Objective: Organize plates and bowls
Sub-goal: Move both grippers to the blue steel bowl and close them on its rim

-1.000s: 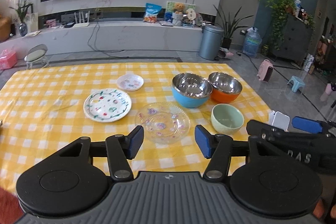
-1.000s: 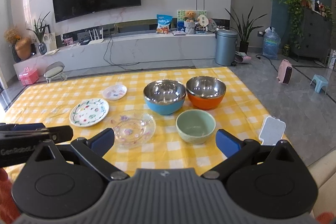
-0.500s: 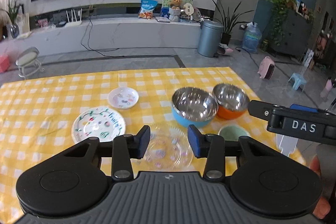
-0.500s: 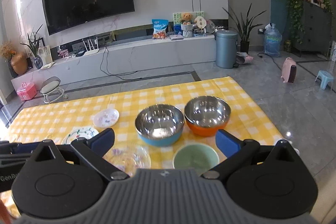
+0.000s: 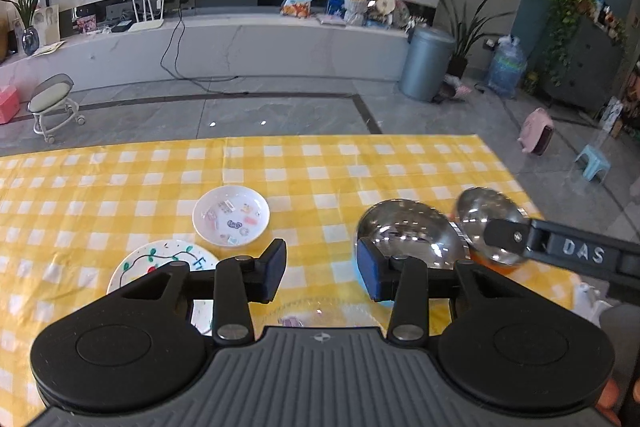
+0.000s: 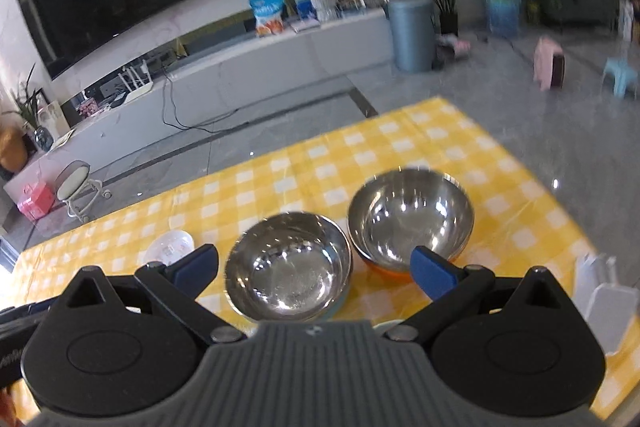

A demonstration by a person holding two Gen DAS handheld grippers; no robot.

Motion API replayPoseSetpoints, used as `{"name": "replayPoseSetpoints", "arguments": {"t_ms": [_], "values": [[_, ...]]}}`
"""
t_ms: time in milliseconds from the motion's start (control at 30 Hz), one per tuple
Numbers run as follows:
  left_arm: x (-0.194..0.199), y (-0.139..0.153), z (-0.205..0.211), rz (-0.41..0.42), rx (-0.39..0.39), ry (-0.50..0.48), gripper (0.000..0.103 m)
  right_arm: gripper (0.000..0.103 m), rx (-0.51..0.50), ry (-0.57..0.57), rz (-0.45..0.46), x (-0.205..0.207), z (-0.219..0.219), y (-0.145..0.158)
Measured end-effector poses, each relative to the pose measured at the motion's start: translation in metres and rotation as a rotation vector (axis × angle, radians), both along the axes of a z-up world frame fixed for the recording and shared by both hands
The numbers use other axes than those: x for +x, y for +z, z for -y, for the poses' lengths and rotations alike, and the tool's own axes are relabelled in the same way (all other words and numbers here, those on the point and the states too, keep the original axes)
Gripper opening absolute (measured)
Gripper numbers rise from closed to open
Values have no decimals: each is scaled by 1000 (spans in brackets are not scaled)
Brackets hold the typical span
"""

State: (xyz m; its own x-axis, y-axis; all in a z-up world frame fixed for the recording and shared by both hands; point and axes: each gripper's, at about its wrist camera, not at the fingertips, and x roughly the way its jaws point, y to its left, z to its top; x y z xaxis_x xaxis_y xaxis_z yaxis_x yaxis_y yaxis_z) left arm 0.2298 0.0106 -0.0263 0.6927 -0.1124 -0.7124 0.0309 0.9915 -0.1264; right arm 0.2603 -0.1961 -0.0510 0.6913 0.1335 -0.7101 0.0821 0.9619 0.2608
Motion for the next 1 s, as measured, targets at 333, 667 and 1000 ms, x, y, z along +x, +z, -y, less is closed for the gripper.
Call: {"name": "replayPoseSetpoints", "arguments": {"t_ms": [333,667,1000], "values": [[61,-43,9,-138,-71,0,58,76,113,-13,-128,35,15,-45],[86,-73,5,-192,-144,4,65,58,293,-37,-228,55,40,-83],[97,-86,9,-216,-188,0,52,39,354,-34,-242,64,38,-98]]}}
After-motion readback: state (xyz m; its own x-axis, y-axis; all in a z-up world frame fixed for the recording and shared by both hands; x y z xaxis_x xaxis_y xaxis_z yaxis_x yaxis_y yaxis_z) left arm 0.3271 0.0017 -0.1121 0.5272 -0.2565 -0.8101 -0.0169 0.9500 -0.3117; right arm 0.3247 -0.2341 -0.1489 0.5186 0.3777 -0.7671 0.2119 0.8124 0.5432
